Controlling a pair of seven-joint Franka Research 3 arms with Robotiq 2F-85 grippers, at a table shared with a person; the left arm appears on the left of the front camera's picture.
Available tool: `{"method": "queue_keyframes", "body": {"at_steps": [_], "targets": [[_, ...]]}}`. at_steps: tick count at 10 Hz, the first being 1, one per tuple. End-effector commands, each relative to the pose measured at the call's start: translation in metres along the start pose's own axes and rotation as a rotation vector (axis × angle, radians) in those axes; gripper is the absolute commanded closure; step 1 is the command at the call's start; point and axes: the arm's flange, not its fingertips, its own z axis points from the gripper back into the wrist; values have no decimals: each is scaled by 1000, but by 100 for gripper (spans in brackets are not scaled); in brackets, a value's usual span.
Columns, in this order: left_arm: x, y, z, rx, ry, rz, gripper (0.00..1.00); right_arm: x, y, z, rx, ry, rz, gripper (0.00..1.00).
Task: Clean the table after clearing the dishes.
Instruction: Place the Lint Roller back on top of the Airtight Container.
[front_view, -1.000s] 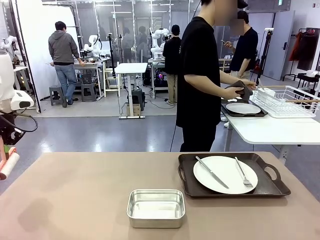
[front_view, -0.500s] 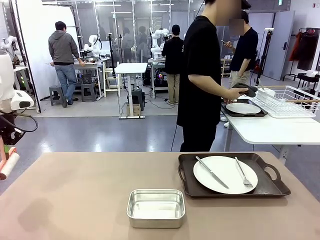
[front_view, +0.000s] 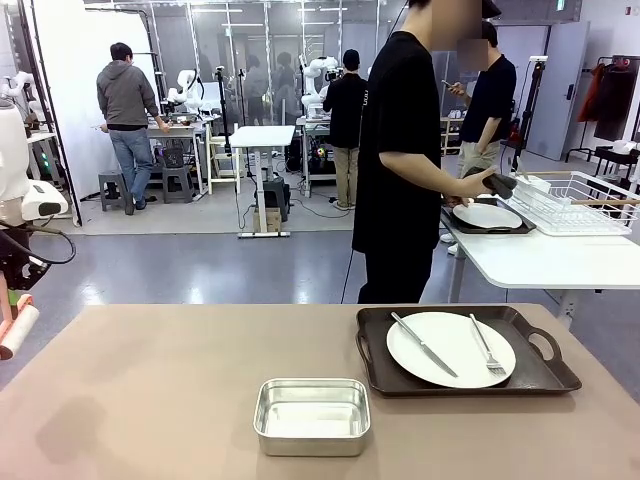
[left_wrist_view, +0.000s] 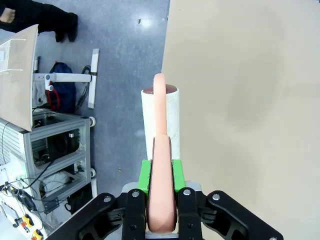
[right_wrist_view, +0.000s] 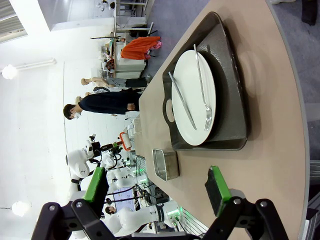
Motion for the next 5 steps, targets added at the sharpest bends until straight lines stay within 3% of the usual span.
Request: {"method": "queue_keyframes", "body": {"at_steps": [1,5], "targets": [[0,3,2,13,-8,-5,79,-2,3,1,2,-2,3,0],[0,3,2,13,-8,-5,79,-2,3,1,2,-2,3,0]]}}
